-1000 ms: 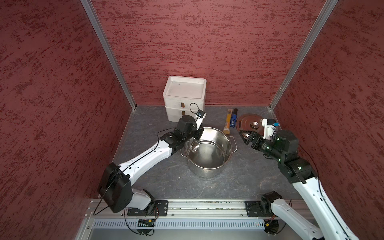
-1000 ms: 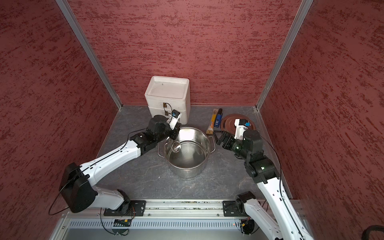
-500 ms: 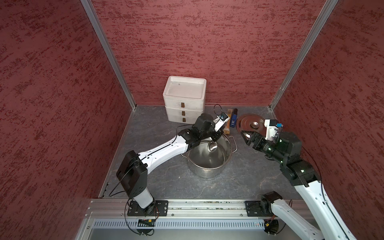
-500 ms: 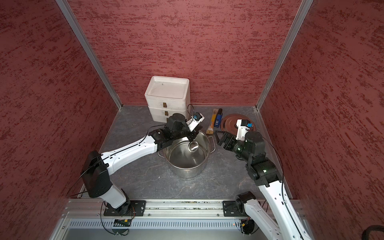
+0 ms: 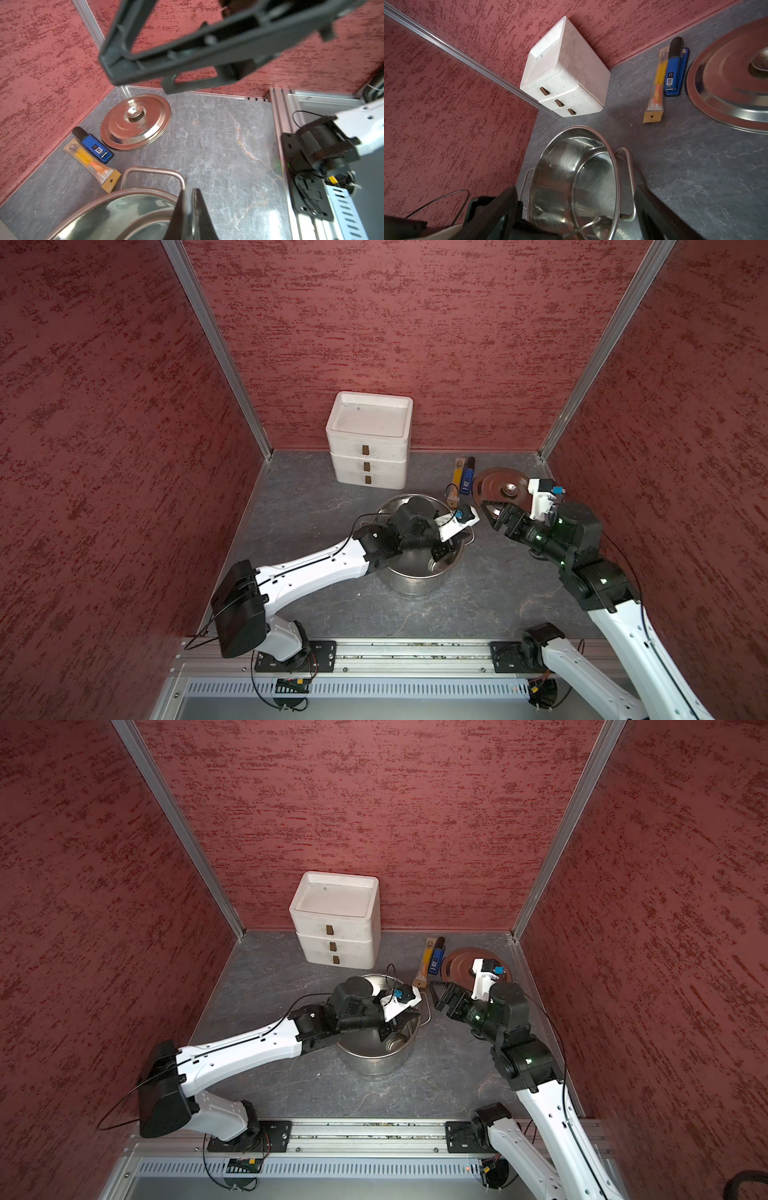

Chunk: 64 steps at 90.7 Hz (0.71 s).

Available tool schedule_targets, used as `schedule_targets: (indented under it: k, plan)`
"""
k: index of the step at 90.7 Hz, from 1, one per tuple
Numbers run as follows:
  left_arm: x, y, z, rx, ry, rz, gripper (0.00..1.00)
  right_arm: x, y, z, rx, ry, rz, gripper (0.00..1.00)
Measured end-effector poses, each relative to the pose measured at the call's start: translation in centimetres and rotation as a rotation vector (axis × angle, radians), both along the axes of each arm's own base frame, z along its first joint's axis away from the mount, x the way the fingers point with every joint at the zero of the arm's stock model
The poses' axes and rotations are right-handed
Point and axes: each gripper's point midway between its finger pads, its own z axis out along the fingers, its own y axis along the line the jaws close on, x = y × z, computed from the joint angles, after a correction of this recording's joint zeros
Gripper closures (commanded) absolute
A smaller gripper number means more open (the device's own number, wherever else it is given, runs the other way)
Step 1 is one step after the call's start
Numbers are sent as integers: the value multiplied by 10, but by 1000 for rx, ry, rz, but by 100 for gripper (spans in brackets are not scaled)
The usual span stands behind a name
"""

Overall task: Stir the soup with a spoon
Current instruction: Stir the soup in the pan with a stick.

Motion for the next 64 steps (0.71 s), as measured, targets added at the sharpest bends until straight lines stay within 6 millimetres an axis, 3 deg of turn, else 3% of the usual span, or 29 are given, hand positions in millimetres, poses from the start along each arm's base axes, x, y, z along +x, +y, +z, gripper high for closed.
schedule_targets:
  k: [16,29,52,64]
  plan:
    - [-19,34,-3,2,2,39,100,0,1,-6,6,15,1,8]
    - [-15,68,-15,25,10,135,100,2,3,-7,9,20,11,8]
    - [58,143,-31,20,59,479,100,8,8,-13,8,40,25,8]
    - [93,161,-32,27,58,595,100,9,9,-15,7,46,30,8]
